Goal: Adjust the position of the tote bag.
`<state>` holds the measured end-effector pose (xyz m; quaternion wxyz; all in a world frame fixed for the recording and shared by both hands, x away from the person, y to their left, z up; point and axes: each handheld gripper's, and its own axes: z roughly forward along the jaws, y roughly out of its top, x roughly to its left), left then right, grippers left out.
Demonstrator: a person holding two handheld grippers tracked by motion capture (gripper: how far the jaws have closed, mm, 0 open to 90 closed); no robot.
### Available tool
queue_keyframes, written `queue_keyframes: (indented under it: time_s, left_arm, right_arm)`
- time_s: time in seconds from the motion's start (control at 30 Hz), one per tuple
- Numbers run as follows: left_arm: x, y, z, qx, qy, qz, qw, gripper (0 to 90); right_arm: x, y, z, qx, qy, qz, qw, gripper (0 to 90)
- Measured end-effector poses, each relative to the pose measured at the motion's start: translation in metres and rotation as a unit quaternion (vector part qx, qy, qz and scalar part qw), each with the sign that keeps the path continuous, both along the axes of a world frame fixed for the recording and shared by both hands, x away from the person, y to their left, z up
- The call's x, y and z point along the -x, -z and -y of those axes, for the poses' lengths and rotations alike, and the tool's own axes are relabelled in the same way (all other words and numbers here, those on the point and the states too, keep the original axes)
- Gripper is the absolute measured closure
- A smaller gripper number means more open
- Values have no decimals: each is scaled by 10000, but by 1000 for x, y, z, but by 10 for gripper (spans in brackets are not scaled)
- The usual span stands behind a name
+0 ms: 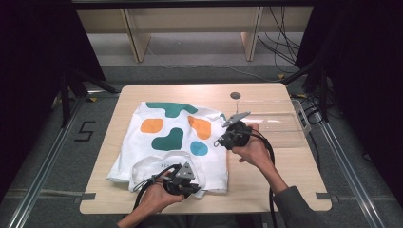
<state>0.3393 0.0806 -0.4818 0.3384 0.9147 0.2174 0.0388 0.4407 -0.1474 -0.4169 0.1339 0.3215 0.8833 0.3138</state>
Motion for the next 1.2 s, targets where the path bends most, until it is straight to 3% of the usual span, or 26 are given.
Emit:
queue_keyframes:
  time_s: [0.07, 0.13, 0.17, 0.2, 0.33, 0.4, 0.5, 0.53, 0.6, 0.63, 0.7, 0.73, 0.77, 0.83, 0.87, 0.97, 1.03, 1.1, 1.2]
  left_arm:
    - [-6, -2, 8, -27, -14, 40, 10000, 870]
    - [-10, -1, 13, 45, -68, 8, 10000, 870]
    - [-11, 1, 17, 208, -228, -8, 9995, 869]
    - [-15, -1, 17, 5, -30, 96, 9999, 869]
    - [-19, 0, 26, 22, -86, 163, 9998, 867]
    - [-21, 1, 31, 49, -134, 177, 9997, 865]
    - [-23, 0, 37, 44, -113, 250, 9996, 851]
    - [-22, -1, 36, 18, -114, 256, 9996, 837]
    - [-21, -4, 34, 109, -171, 214, 9996, 759]
    - [-19, -6, 33, 352, -378, 194, 9985, 723]
    - [-18, -14, 22, 373, -264, 89, 9989, 617]
    - [-16, -19, 16, 503, -370, 82, 9980, 572]
    - [-15, -23, 10, 465, -401, 149, 9980, 539]
    - [-12, -32, -5, 614, -464, 122, 9970, 489]
    - [-9, -37, -14, 683, -510, 176, 9962, 473]
    - [-2, -48, -51, 542, -643, 515, 9951, 419]
    - [1, -49, -73, 465, -836, 557, 9939, 400]
    - [4, -47, -99, 492, -1088, 540, 9914, 400]
    - [8, -42, -138, 478, -1576, 563, 9847, 379]
  right_arm:
    - [10, 4, 9, -27, 55, -116, 9999, 711]
    - [18, 7, 20, -24, 50, -73, 10000, 711]
    - [23, 8, 25, -8, 36, -116, 9999, 708]
    - [27, 9, 29, 15, 69, -194, 9998, 707]
    - [43, 15, 40, 28, -20, -268, 9996, 691]
    - [53, 21, 40, 29, 98, -338, 9994, 679]
    - [63, 28, 42, 228, -107, -481, 9985, 666]
    - [67, 31, 40, 259, 1, -564, 9981, 664]
    - [69, 33, 42, 349, -113, -599, 9975, 658]
    - [69, 34, 42, 385, -89, -557, 9977, 649]
    - [69, 36, 43, 427, -144, -578, 9973, 636]
    - [70, 37, 43, 454, -131, -641, 9968, 630]
    - [70, 39, 44, 477, -156, -608, 9969, 626]
    - [72, 41, 43, 491, -140, -689, 9963, 623]
    - [71, 41, 44, 507, -185, -681, 9962, 619]
    - [73, 44, 44, 574, -156, -730, 9956, 603]
    - [72, 46, 43, 622, -221, -671, 9956, 596]
    - [72, 49, 42, 732, -276, -590, 9952, 593]
    - [72, 51, 39, 777, -300, -575, 9949, 580]
